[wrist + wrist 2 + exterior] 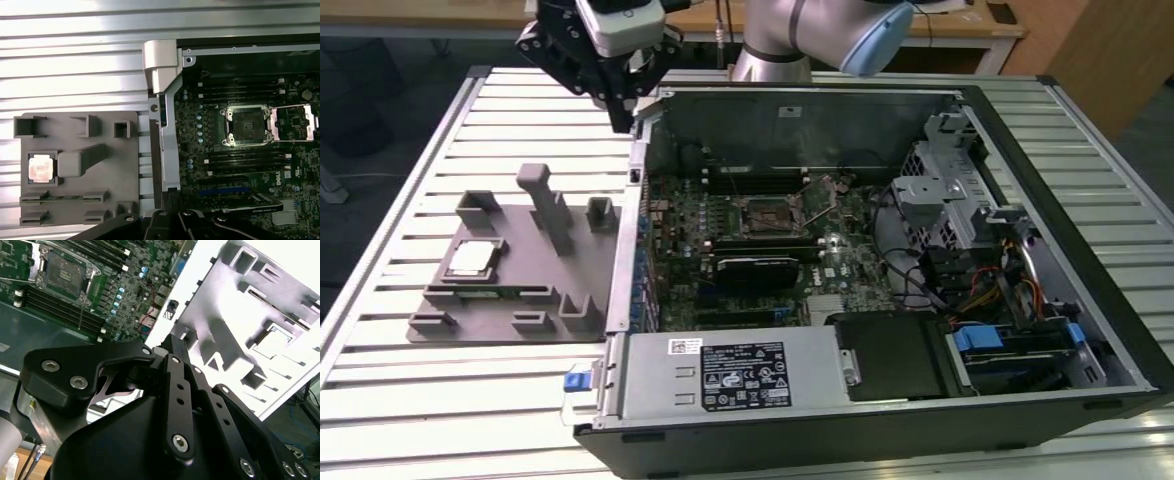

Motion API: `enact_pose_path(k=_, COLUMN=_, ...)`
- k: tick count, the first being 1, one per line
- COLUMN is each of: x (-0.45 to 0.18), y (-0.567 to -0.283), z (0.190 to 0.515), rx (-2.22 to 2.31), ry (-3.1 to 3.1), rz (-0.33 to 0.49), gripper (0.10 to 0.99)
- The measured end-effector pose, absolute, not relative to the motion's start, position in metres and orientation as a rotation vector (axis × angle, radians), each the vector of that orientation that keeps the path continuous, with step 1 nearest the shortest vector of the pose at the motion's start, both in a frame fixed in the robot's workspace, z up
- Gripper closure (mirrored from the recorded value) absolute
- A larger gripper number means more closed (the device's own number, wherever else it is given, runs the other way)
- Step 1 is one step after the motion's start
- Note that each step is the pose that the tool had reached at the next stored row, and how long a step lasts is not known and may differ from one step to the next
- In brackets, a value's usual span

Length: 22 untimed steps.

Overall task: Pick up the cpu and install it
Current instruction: 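Reach for the cpu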

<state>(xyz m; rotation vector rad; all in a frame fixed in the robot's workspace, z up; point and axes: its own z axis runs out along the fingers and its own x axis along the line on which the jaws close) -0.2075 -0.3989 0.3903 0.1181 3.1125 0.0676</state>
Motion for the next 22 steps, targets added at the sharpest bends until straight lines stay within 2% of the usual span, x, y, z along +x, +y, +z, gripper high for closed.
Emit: enact_pose_path(k=22, x=-0.249, y=-0.399, z=0.383, rx=0.118, ry=3.112, rz=0.068, gripper=0.98)
